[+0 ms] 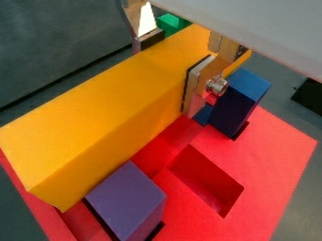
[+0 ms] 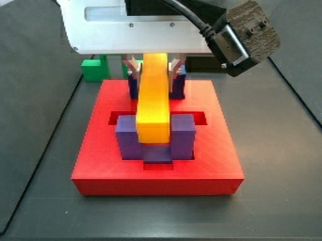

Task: Pick up the yellow object. Move up. Move to above the board. Insert the yellow object.
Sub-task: Insert the yellow object.

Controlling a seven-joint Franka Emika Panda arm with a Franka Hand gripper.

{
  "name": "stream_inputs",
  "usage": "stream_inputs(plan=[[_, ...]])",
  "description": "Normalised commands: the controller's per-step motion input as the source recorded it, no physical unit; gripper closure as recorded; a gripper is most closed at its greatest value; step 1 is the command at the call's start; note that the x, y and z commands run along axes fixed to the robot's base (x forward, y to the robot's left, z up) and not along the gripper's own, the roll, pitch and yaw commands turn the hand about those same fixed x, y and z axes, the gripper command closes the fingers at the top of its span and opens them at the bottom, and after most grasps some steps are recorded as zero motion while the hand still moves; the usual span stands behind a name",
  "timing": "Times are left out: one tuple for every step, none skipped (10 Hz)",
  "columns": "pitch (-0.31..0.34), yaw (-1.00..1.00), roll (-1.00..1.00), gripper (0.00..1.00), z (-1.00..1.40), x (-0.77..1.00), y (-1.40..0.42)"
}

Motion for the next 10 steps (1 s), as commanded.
stream_inputs(plan=[[0.027,0.1,0.03,1.0,0.0,0.03,0.0],[0.059,0.08,0.06,1.0,0.0,0.22,-0.05],[0.051,0.03,0.08,1.0,-0.02,0.28,-0.08],[0.011,0.02,0.1,1.0,-0.18,0.17,-0.07],[0.019,0.02,0.12,1.0,-0.22,0.14,-0.08],[0.014,0.02,0.1,1.0,-0.19,0.07,-0.06],[0.014,0.02,0.11,1.0,-0.17,0.06,-0.07],[0.016,0.02,0.13,1.0,-0.22,0.03,-0.08],[0.007,0.03,0.14,1.0,-0.24,0.0,-0.07],[0.003,0.03,0.13,1.0,-0.23,0.0,-0.04]])
